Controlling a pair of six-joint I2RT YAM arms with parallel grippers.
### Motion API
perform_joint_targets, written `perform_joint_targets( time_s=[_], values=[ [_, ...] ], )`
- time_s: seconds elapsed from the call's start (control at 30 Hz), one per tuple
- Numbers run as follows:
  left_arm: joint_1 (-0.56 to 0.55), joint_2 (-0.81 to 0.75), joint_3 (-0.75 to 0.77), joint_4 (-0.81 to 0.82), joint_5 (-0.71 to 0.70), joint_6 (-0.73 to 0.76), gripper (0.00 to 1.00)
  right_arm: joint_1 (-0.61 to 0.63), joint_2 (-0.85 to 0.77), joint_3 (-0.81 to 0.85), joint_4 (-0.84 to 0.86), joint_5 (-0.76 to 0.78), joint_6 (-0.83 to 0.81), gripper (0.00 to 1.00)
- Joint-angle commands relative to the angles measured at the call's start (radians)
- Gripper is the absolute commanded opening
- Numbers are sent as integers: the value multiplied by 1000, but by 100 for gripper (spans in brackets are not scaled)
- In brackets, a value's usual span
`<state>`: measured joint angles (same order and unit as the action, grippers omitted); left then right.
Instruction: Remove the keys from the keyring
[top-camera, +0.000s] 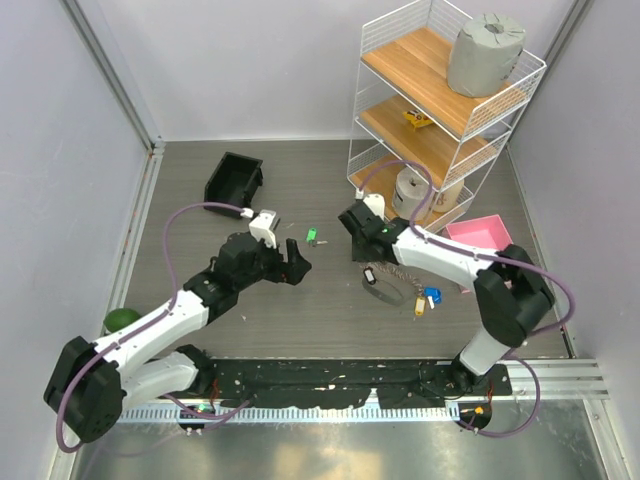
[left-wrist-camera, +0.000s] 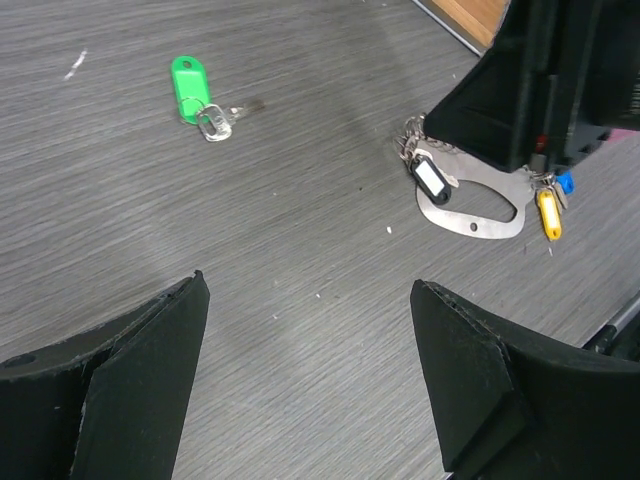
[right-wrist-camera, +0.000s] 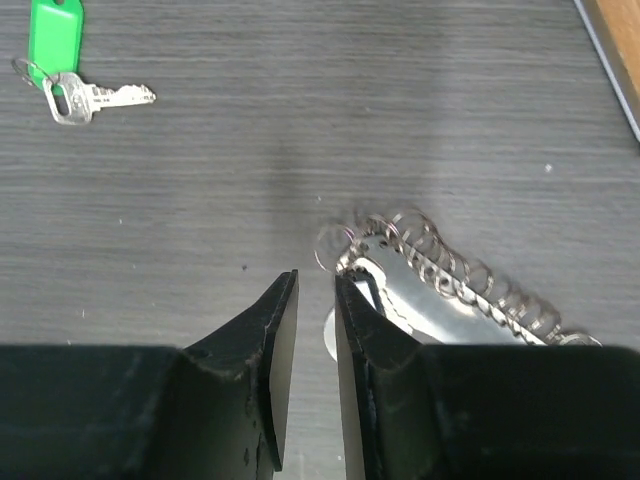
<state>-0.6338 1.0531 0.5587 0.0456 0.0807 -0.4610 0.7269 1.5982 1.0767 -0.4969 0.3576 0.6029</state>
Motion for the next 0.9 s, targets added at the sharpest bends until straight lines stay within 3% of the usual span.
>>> perform_joint_targets(
  time_s=[0.0, 0.47, 0.87],
  values=[
    [0, -56, -13, -26, -68, 36, 88, 6, 78, 91, 3, 55, 8, 27],
    [2, -59, -14, -38, -59, 39, 88, 5, 201, 117, -48, 159, 12, 26],
    [2, -31, -11, -32, -33, 25, 89, -20, 186, 40, 0, 104, 23, 7]
  ],
)
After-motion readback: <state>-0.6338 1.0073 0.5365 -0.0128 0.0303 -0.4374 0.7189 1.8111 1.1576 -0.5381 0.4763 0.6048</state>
